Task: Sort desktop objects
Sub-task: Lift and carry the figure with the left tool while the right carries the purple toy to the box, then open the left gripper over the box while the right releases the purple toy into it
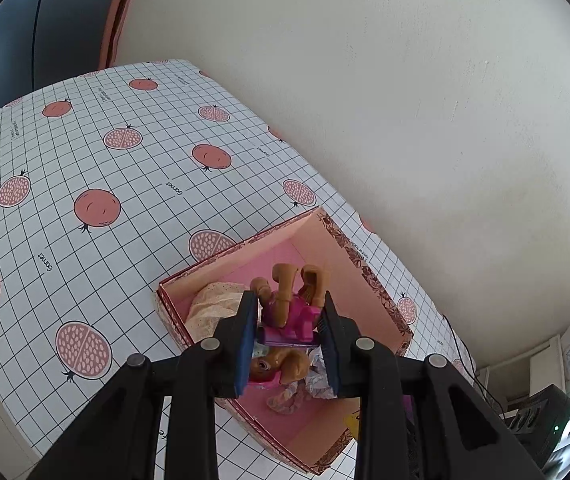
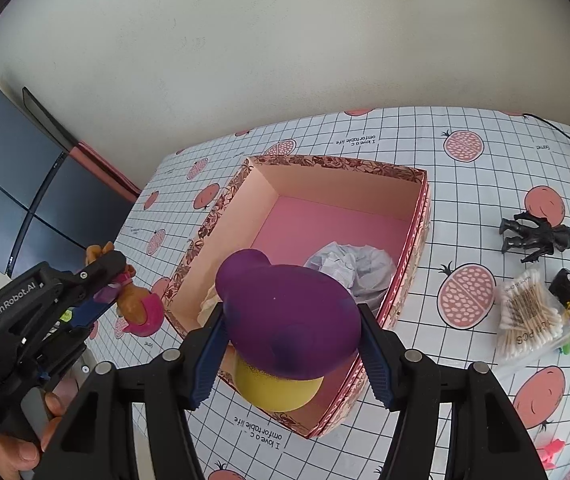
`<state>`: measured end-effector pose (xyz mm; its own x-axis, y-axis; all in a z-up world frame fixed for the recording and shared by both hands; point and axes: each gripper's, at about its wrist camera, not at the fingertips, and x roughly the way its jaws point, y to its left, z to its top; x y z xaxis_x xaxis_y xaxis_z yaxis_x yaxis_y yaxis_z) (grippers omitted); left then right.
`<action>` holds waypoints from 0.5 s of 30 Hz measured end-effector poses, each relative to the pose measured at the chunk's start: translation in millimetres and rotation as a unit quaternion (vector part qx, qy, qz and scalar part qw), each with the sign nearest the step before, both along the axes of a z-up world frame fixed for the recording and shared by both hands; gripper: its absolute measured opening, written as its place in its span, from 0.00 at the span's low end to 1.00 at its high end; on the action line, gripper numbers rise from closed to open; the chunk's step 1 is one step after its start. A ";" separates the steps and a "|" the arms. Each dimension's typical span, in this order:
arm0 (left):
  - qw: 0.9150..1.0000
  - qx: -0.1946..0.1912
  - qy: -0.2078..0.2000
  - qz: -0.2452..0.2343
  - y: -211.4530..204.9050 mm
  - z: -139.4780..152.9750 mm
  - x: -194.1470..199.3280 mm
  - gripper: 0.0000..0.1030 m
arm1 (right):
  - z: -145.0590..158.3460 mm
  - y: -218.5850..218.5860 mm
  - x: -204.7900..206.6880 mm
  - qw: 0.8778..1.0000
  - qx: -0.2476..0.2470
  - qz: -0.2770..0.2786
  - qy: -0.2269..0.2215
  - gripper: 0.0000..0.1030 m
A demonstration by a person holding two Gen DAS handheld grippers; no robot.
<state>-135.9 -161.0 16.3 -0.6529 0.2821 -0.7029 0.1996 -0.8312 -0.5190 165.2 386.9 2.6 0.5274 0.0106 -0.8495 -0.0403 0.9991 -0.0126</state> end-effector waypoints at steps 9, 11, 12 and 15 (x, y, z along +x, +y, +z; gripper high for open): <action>0.999 -0.009 -0.041 -0.008 12.8 -29.5 -9.6 0.30 | -21.6 -3.4 6.3 1.000 0.000 -0.003 0.024 0.63; 0.999 -0.011 -0.046 -0.011 15.3 -33.8 -11.2 0.30 | -25.5 -3.8 7.0 1.000 0.001 -0.004 0.028 0.63; 0.999 -0.011 -0.049 -0.012 16.5 -35.9 -11.8 0.30 | -27.6 -3.9 8.0 1.000 0.001 -0.004 0.030 0.63; 0.998 -0.011 -0.056 -0.015 20.2 -40.3 -12.7 0.30 | -31.1 -4.6 8.4 0.999 0.001 -0.005 0.033 0.63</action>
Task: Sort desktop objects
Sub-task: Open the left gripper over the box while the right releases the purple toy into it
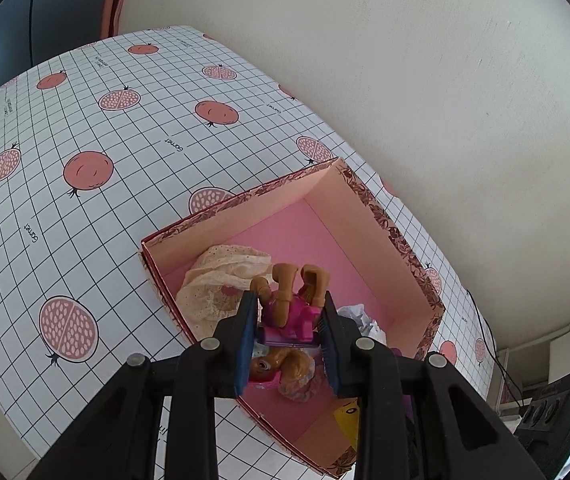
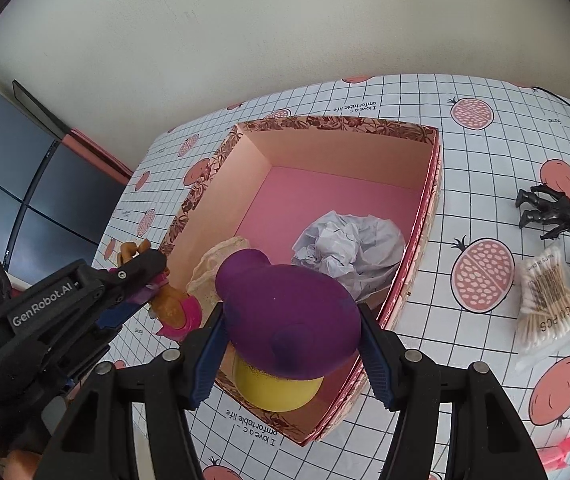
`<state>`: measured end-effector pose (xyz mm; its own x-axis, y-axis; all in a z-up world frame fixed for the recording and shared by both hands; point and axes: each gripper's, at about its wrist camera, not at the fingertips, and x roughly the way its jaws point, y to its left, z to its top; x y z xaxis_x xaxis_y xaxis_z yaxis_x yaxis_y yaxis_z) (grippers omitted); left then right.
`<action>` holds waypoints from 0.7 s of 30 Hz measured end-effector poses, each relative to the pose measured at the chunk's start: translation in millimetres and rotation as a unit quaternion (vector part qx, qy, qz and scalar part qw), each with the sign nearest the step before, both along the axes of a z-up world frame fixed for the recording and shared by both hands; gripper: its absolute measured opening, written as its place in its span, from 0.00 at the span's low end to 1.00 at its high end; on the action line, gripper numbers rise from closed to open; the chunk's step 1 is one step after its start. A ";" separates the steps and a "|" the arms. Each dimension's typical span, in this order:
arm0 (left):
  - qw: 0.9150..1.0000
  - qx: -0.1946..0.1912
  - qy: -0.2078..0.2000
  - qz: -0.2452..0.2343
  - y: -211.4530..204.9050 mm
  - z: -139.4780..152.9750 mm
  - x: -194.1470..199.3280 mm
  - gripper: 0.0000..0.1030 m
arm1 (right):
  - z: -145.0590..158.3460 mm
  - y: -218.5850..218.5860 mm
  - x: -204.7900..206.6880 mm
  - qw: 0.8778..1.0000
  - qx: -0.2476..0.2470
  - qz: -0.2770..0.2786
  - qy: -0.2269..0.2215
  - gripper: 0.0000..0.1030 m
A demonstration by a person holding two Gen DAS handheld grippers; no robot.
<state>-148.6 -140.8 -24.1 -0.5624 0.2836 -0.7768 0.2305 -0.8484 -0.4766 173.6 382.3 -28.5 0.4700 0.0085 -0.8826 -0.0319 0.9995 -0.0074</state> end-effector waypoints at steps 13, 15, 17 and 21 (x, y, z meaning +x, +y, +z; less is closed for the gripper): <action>1.000 -0.003 -0.011 -0.006 7.3 -3.9 -1.4 0.30 | -5.3 2.6 -0.3 1.000 -0.003 0.003 0.006 0.63; 1.000 -0.003 -0.011 -0.006 7.5 -4.0 -1.5 0.30 | -5.8 2.7 -0.4 1.000 -0.003 0.002 0.006 0.63; 1.000 -0.004 -0.012 -0.007 7.9 -4.1 -1.4 0.30 | -6.2 2.9 -0.2 1.000 -0.003 0.003 0.007 0.63; 1.000 -0.004 -0.015 -0.009 8.5 -4.1 -1.4 0.30 | -6.0 3.1 0.1 1.000 -0.002 0.003 0.007 0.64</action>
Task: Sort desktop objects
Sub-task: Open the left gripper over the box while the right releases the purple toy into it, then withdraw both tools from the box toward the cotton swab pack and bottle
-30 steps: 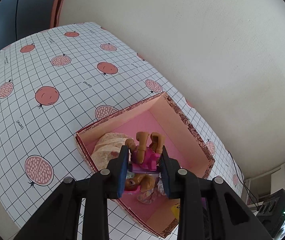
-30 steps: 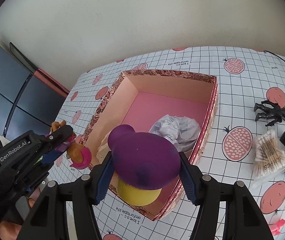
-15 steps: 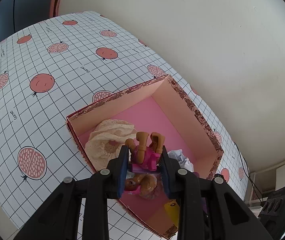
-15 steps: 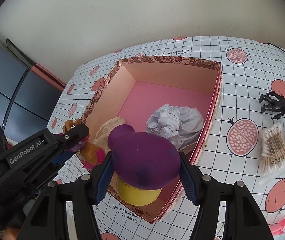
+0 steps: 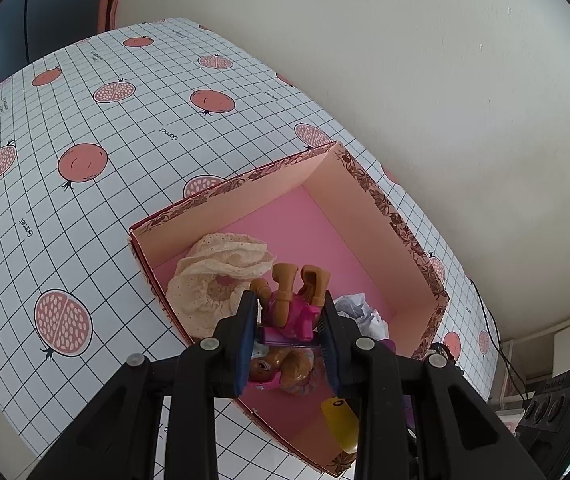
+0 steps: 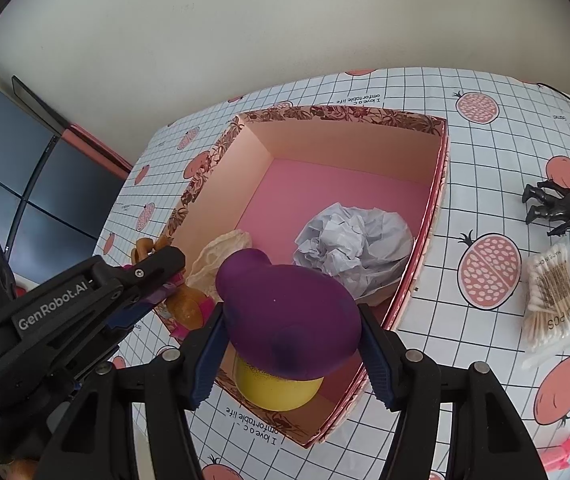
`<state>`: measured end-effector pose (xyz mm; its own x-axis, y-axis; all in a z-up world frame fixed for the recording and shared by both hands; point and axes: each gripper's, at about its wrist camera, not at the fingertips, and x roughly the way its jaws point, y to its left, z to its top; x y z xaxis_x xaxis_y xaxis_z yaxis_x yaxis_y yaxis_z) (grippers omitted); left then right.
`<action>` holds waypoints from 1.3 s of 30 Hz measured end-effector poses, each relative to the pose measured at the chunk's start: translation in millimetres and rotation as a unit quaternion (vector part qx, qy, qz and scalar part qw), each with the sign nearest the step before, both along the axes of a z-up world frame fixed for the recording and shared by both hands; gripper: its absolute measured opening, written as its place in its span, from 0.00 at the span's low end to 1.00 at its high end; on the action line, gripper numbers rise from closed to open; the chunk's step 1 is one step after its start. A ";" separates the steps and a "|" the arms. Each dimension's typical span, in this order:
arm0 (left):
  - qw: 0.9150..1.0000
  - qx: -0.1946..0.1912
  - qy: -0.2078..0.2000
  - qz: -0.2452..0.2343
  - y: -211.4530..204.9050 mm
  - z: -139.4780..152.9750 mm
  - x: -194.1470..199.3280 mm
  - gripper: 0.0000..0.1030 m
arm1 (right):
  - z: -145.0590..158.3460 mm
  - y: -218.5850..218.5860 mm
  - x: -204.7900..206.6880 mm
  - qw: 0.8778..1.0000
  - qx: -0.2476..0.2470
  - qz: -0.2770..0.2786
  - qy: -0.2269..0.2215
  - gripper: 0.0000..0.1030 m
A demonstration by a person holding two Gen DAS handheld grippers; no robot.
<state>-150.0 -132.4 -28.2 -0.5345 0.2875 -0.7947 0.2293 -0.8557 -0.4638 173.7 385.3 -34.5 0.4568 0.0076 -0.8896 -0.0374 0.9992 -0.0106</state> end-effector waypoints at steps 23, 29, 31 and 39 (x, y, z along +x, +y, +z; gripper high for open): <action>1.000 -0.013 0.000 -0.005 3.5 5.8 0.2 0.48 | 7.8 -3.0 -3.3 1.000 0.007 -0.007 -0.005 0.66; 1.000 -0.021 0.004 -0.001 5.0 10.0 1.4 0.53 | 15.5 -7.4 -5.1 1.000 0.007 -0.008 -0.008 0.66; 1.000 -0.026 0.005 0.001 6.0 11.4 2.0 0.54 | 19.2 -10.7 -6.2 1.000 0.006 -0.012 -0.010 0.66; 1.000 -0.025 0.004 0.008 11.1 15.5 5.7 0.55 | 40.7 -30.3 -9.9 0.999 0.006 -0.035 -0.025 0.73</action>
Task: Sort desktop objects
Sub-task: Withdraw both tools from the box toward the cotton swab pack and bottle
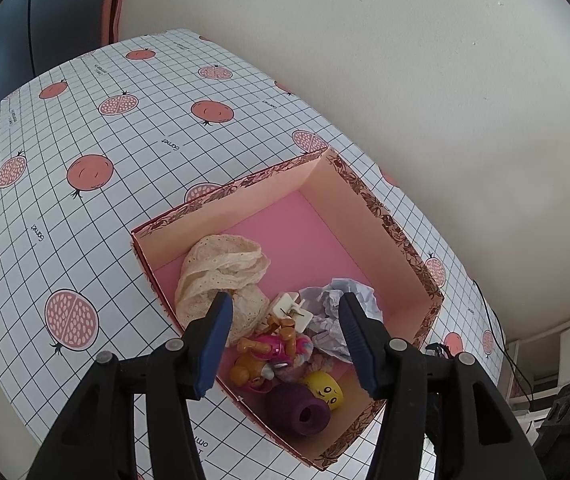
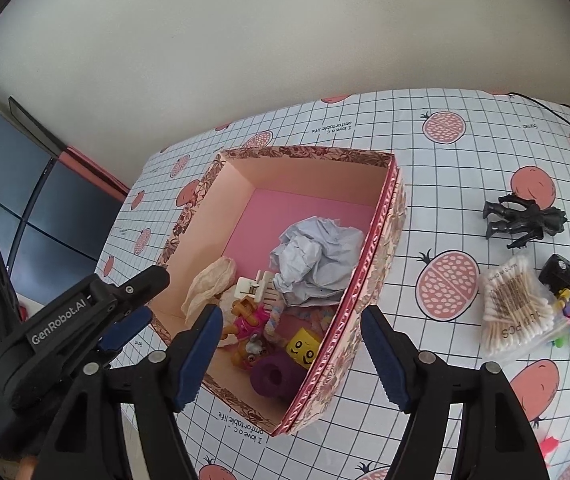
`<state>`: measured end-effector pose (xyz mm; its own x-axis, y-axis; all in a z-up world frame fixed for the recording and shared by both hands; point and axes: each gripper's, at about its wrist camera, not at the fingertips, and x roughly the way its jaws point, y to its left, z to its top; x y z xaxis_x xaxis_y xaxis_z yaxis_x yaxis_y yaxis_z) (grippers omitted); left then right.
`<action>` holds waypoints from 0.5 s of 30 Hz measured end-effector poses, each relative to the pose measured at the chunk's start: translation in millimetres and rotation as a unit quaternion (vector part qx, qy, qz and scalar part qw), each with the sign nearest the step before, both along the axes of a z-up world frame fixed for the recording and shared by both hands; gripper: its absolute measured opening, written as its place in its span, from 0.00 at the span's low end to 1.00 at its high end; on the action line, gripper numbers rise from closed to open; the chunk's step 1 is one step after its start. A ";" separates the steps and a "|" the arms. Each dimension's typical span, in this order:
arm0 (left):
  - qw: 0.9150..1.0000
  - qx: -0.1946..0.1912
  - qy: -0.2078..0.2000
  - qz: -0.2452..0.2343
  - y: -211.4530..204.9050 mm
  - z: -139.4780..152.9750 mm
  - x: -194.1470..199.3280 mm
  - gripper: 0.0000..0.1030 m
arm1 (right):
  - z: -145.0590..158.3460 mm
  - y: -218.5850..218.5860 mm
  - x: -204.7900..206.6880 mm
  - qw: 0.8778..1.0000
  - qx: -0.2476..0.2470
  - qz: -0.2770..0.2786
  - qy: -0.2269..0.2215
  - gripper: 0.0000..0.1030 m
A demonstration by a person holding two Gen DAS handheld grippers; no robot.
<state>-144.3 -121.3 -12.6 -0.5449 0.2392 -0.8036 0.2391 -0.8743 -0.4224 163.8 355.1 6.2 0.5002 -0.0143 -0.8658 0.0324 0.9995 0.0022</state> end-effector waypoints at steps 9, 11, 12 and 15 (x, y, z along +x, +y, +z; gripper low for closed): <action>1.000 -0.002 0.012 -0.001 22.4 8.8 4.6 0.71 | 31.4 -33.1 -6.5 0.999 0.001 -0.038 -0.023 0.79; 1.000 -0.003 0.016 -0.005 30.3 12.3 6.1 0.74 | 38.3 -41.9 -8.5 0.999 -0.002 -0.047 -0.027 0.80; 1.000 -0.003 0.020 -0.007 34.4 14.1 6.9 0.76 | 41.4 -46.5 -10.1 0.998 -0.004 -0.053 -0.029 0.80; 0.999 -0.005 0.027 -0.020 51.1 19.1 9.1 0.80 | 52.0 -59.9 -14.5 0.997 -0.007 -0.067 -0.036 0.81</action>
